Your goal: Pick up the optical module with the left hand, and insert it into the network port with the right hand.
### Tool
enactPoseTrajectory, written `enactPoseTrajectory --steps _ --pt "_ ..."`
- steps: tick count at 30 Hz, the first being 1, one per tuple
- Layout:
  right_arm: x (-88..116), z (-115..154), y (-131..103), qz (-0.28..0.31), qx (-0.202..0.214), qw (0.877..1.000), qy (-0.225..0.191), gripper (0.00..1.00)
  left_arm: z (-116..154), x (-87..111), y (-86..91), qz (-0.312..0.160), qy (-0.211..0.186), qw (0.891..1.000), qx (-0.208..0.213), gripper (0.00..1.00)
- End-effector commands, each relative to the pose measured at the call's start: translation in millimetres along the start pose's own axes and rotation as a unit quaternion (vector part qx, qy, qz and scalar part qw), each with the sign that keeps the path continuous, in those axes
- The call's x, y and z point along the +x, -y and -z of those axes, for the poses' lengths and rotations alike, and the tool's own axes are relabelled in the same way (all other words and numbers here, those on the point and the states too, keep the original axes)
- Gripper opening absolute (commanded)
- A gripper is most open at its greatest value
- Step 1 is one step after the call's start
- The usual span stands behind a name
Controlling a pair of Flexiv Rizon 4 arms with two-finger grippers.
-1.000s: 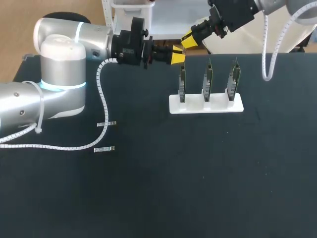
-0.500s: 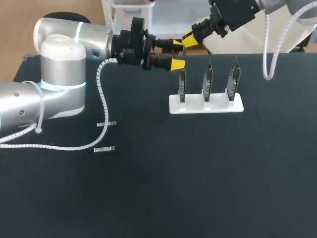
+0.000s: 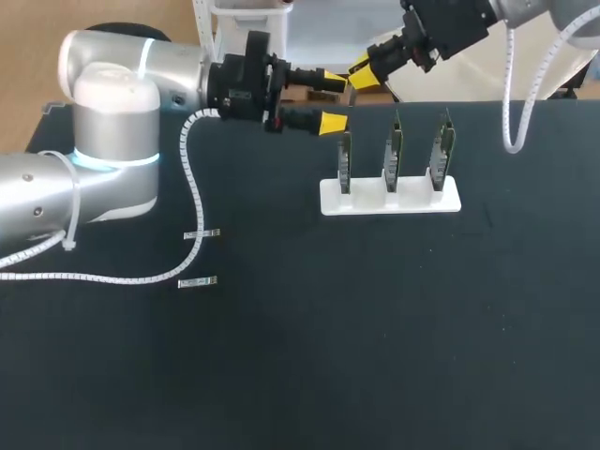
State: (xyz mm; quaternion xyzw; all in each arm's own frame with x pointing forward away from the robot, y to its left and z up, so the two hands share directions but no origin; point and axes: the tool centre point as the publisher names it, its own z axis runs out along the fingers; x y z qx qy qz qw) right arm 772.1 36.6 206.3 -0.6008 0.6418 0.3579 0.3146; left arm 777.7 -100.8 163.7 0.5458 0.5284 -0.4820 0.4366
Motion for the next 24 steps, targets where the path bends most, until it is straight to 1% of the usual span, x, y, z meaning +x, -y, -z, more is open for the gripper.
enactPoseTrajectory --steps 1,3,5,7,8,11,15,18,19,24 --pt "3 3 -5 0.001 0.006 1.000 0.003 0.00 12 -12.7 15.0 -0.006 -0.056 0.998 -0.022 1.00" --pt "4 4 -5 0.001 0.008 1.000 0.002 0.00 17 -12.2 19.5 0.003 -0.103 0.994 -0.040 1.00" --pt "4 5 -6 0.002 0.008 1.000 0.003 0.00 20 -10.8 24.9 0.001 -0.122 0.991 -0.049 1.00" --pt "3 6 -7 0.003 0.008 1.000 0.004 0.00 22 -7.7 29.8 0.009 -0.153 0.987 -0.050 1.00" --pt "3 6 -7 0.005 0.008 1.000 0.004 0.00 23 -5.5 32.3 0.014 -0.163 0.985 -0.051 1.00" --pt "4 7 -9 0.007 0.007 1.000 0.002 0.00 23 3.1 38.9 0.029 -0.171 0.984 -0.052 1.00" --pt "4 8 -11 0.008 0.007 1.000 0.001 0.00 21 15.0 45.3 0.041 -0.200 0.978 -0.048 1.00" --pt "5 8 -12 0.008 0.007 1.000 0.000 0.00 20 20.1 48.1 0.029 -0.214 0.975 -0.050 1.00" --pt "5 8 -12 0.008 0.007 1.000 0.000 0.00 20 20.7 48.7 0.018 -0.215 0.975 -0.050 1.00" --pt "5 9 -12 0.009 0.007 1.000 -0.003 0.00 27 22.4 47.9 0.007 -0.226 0.972 -0.061 1.00"
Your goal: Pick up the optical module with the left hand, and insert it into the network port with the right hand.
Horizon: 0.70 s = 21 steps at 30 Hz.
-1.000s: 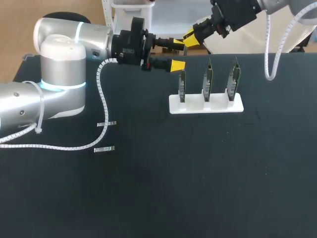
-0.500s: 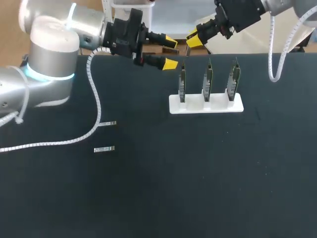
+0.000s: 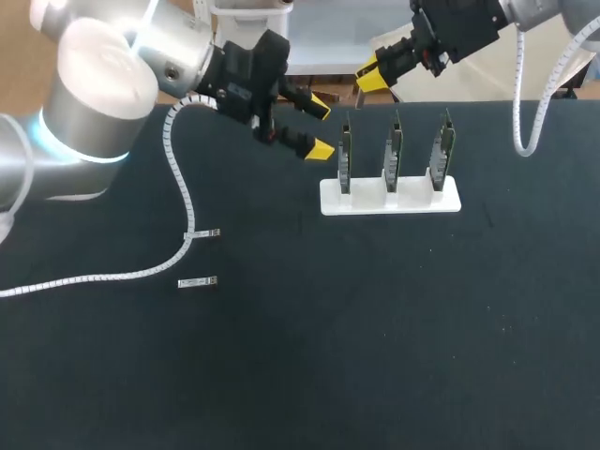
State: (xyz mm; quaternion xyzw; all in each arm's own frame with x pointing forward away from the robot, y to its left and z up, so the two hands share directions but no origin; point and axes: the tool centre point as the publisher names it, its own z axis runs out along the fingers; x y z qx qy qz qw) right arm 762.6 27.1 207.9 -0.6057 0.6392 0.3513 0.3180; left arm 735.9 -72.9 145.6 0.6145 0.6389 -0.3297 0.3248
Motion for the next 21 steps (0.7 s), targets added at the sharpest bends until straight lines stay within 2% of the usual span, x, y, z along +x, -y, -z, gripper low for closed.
enactPoseTrajectory --steps 1,10,15,21 --pt "0 0 -3 0.002 0.003 1.000 -0.001 0.00 6 2.6 4.0 -0.001 -0.002 1.000 -0.021 1.00" --pt "-1 0 -2 0.003 0.004 1.000 -0.003 0.00 18 22.6 -9.4 0.020 -0.032 0.999 -0.038 1.00" --pt "0 0 0 0.002 0.003 1.000 -0.004 0.00 19 23.7 -16.4 0.019 -0.033 0.998 -0.045 1.00" --pt "1 1 1 0.000 0.004 1.000 -0.003 0.00 10 22.0 -23.2 0.014 -0.031 0.999 -0.027 1.00"
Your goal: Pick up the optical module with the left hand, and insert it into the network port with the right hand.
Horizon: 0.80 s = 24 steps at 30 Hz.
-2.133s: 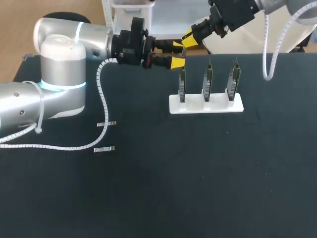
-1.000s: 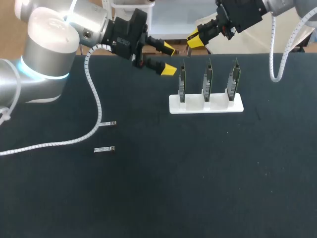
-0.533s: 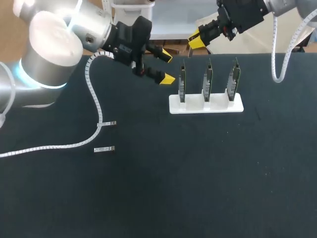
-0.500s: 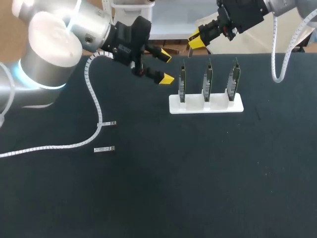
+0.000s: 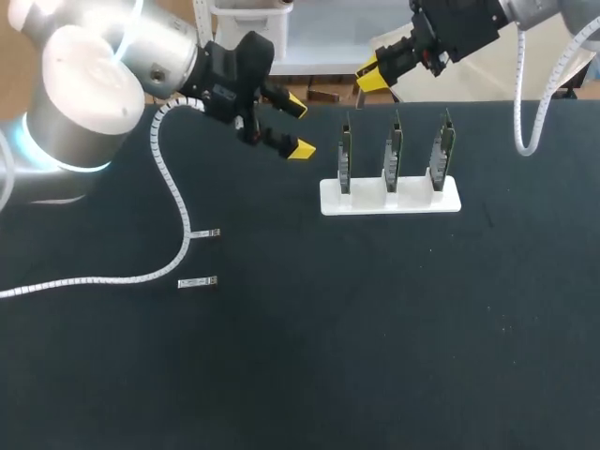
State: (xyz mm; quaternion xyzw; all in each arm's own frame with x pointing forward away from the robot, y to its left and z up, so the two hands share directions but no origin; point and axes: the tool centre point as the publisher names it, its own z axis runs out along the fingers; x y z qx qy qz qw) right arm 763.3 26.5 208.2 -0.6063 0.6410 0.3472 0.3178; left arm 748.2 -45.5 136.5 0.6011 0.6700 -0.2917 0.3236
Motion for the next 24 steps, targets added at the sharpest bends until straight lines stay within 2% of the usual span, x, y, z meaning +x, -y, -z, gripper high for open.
enactPoseTrajectory --steps 1,12,24 --pt "0.8 0.5 0.9 -0.001 0.001 1.000 0.000 0.00 -9.5 -1.8 -10.3 -0.002 0.000 1.000 0.014 1.00" --pt "1.9 2.1 2.4 -0.002 -0.002 1.000 0.000 0.00 -14.4 -5.0 -18.5 -0.005 0.001 1.000 0.021 1.00" --pt "1.4 1.2 -0.5 0.004 -0.011 1.000 0.000 0.00 -12.7 -3.2 -18.1 -0.001 0.000 1.000 0.018 1.00"
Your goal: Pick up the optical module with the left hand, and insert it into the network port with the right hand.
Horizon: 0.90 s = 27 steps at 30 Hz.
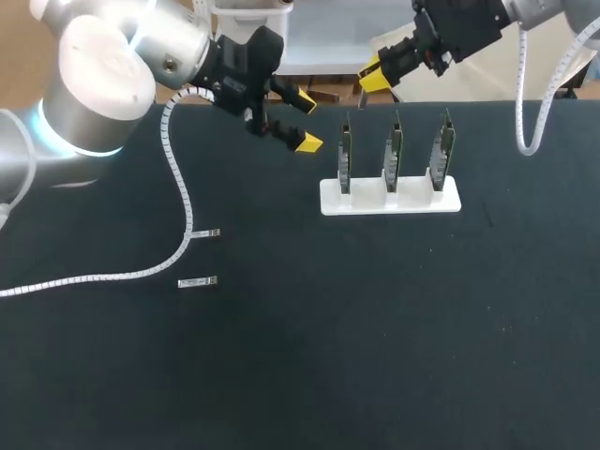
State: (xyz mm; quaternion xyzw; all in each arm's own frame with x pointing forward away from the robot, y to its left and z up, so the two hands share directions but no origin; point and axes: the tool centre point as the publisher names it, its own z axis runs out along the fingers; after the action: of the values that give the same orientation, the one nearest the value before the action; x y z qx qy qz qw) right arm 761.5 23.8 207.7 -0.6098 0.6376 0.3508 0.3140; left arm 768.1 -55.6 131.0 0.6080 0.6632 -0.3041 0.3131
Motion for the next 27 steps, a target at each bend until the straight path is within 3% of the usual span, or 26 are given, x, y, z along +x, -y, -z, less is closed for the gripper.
enactPoseTrajectory --steps 1,27 --pt "-1 -2 1 0.004 -0.006 1.000 0.000 0.00 0 0.1 0.6 0.000 -0.001 1.000 -0.001 1.00" --pt "7 -34 -1 0.038 -0.004 0.999 -0.039 0.00 0 0.1 0.6 0.000 -0.001 1.000 -0.001 1.00"
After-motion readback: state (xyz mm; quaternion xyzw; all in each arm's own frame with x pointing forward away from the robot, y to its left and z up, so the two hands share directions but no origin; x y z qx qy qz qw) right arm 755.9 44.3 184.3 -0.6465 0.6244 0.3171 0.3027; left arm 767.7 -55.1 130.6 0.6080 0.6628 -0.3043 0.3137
